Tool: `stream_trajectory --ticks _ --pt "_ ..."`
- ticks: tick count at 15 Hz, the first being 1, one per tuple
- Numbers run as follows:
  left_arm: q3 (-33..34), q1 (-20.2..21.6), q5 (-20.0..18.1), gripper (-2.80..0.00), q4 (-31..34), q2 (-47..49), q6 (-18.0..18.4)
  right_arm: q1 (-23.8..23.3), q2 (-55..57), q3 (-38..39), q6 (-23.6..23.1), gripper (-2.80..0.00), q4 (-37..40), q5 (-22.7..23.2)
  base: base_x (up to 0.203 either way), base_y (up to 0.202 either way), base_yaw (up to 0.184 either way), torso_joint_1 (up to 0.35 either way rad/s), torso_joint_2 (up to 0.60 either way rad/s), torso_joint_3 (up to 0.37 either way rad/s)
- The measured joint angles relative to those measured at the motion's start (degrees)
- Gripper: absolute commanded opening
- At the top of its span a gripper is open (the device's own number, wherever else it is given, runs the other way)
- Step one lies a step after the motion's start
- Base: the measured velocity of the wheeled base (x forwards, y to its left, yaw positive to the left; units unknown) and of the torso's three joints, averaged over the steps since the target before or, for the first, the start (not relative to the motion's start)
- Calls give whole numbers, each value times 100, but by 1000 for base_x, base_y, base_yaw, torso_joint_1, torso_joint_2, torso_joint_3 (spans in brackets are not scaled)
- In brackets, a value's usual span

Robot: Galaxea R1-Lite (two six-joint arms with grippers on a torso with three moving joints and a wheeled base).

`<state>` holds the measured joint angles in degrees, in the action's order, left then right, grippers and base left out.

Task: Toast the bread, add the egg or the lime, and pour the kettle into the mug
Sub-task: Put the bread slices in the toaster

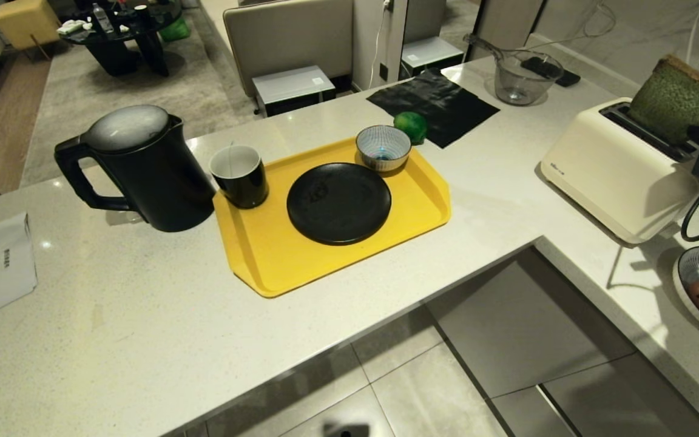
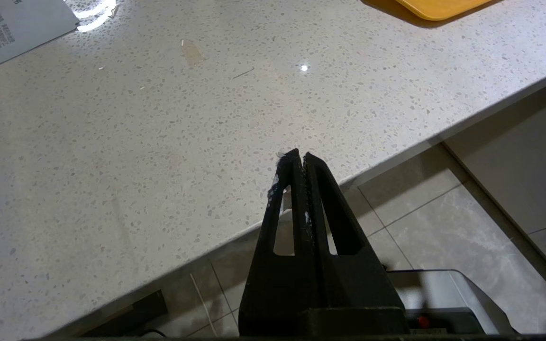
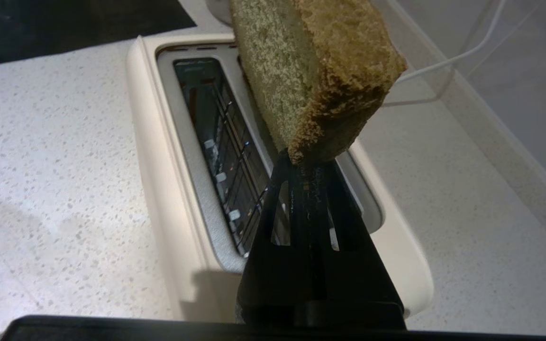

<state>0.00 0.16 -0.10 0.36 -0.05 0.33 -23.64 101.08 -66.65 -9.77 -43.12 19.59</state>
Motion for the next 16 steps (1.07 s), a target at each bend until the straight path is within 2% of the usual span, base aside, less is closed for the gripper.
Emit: stream_trajectory --ticks 6,16 --pt "0 0 0 -280 -3 0 0 -11 196 -339 44 -280 9 -207 0 0 0 0 0 0" --pt "0 0 0 -280 -3 0 -2 -59 434 -494 54 -280 15 -222 0 0 0 0 0 0"
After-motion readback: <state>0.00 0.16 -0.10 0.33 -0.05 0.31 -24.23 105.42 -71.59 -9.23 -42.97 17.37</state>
